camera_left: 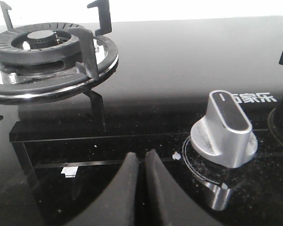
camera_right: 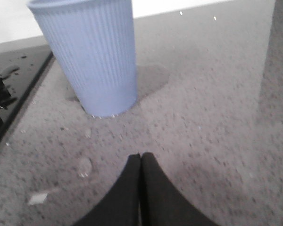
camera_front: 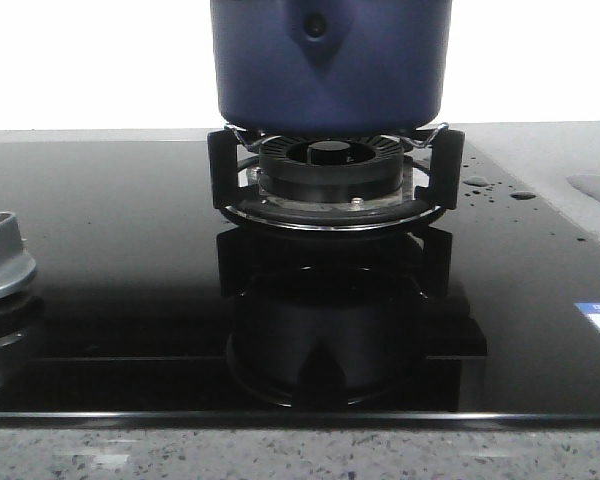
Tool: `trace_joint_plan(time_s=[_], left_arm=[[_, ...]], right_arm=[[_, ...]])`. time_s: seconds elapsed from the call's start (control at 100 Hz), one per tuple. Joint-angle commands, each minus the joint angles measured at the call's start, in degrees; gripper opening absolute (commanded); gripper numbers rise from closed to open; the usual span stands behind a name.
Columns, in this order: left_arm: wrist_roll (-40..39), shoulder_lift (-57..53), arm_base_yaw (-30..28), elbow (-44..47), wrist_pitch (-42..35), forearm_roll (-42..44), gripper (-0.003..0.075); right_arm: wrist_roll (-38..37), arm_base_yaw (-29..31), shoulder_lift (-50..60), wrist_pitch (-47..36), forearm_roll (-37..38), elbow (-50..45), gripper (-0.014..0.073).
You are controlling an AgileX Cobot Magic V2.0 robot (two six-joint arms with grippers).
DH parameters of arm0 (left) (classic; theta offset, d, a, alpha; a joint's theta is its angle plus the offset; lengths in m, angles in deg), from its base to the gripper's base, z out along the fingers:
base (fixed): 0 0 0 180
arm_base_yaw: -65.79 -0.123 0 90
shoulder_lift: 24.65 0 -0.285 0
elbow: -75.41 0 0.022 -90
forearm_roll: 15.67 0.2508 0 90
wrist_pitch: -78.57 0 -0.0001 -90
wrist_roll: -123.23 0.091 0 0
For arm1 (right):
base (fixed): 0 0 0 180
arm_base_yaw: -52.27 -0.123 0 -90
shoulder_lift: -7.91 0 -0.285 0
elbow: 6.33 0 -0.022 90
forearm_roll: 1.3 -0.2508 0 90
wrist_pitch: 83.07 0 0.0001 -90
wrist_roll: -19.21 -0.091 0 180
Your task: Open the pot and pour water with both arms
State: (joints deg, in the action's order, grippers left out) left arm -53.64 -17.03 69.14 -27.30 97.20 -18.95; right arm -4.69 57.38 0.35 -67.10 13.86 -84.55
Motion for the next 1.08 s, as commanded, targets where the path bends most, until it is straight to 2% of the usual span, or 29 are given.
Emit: trace_joint_plan(time_s=[0.0,0.22,1.07], left_arm=[[-0.69,-1.72,-0.07,2.58,-2.48,-0.54,-0.002],[-0.69,-1.72,-0.07,2.58,-2.48,-0.54,-0.002],[-0.69,-1.72,-0.07,2.58,-2.48,-0.54,-0.002]], right_arm=[[0.97,0.31,1.25,1.57,-0.97,-1.29,-0.0065],[4.99,0.31,1.48,2.0,-2.26,-1.29,-0.0065],[4.98,0.31,1.48,1.77,-4.07,-1.29,-0.0065]])
